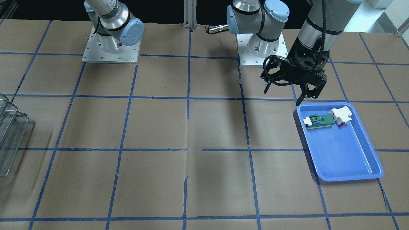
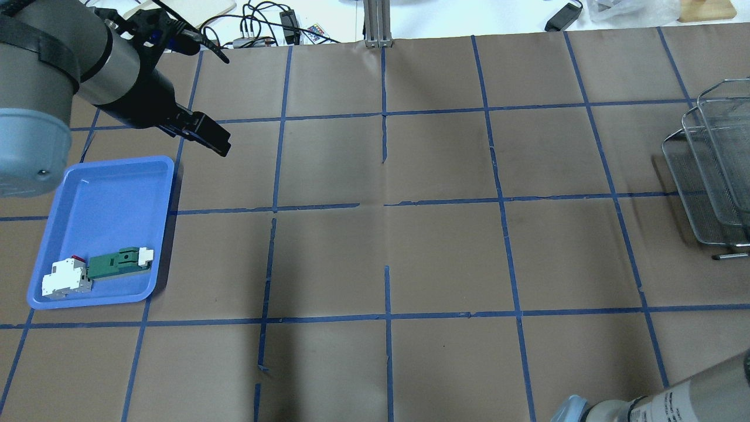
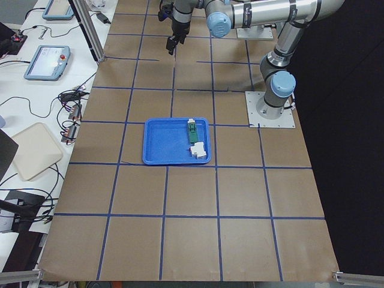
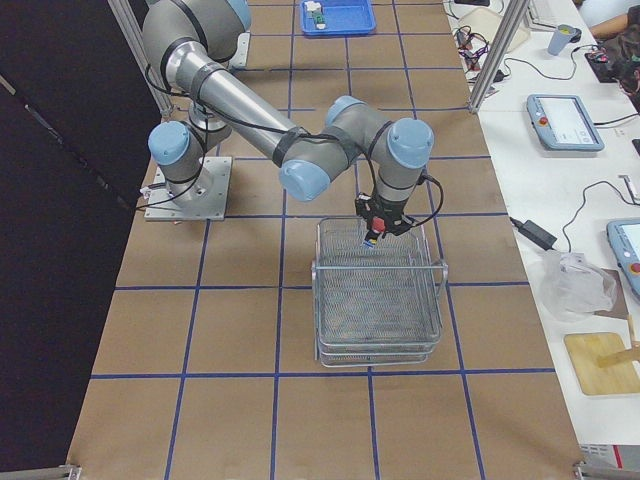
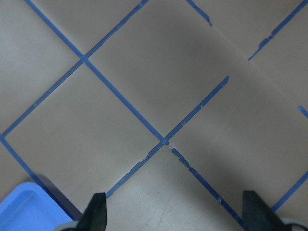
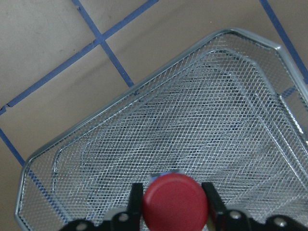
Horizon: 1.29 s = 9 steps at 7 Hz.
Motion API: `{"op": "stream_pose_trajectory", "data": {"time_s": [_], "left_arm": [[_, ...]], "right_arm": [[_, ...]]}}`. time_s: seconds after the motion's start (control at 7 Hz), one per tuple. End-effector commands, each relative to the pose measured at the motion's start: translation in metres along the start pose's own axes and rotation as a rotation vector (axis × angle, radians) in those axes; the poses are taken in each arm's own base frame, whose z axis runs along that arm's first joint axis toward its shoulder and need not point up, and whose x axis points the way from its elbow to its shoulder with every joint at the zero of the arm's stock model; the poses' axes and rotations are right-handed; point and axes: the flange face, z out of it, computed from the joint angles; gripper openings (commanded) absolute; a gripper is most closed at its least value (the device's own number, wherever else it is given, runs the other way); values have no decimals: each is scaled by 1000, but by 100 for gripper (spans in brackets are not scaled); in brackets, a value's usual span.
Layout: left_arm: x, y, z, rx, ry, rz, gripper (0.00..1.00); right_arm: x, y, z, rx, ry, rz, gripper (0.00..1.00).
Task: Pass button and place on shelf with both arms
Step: 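Lower the button onto the wire rack and open the right gripper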
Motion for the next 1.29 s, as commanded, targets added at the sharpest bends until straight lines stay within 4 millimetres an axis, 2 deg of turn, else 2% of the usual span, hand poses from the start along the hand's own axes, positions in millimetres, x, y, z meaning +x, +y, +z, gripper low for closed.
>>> {"op": "stream_pose_trajectory", "data": {"time_s": [0.0, 0.14, 0.29, 0.43, 0.57, 0.71, 0.86, 1.0, 1.14], "left_arm": [[48, -10, -5, -45, -8, -170, 100], [63, -16, -6, -72, -40, -242, 100], [66, -19, -9, -76, -45, -290, 100], [67, -19, -11, -92, -44, -313, 100], [70, -15, -16, -92, -45, -336, 100], [70, -15, -13, -91, -42, -344, 100], [71, -9, -13, -90, -42, -335, 100], [69, -10, -12, -88, -43, -339, 100], [68, -10, -12, -88, -44, -339, 100]], "right_arm": [[0, -1, 5, 19, -19, 5, 83], [1, -1, 7, 21, -22, 4, 83], [-1, -1, 2, 21, -16, 8, 83], [-7, -7, -7, 19, -12, 11, 84], [-21, -14, -24, 29, -18, 89, 87], [-30, -53, -28, 24, -18, 177, 91], [-55, -129, -38, -2, 3, 187, 92], [-100, -204, -52, -56, 35, 274, 92], [-149, -257, -67, -58, 28, 385, 95]]}}
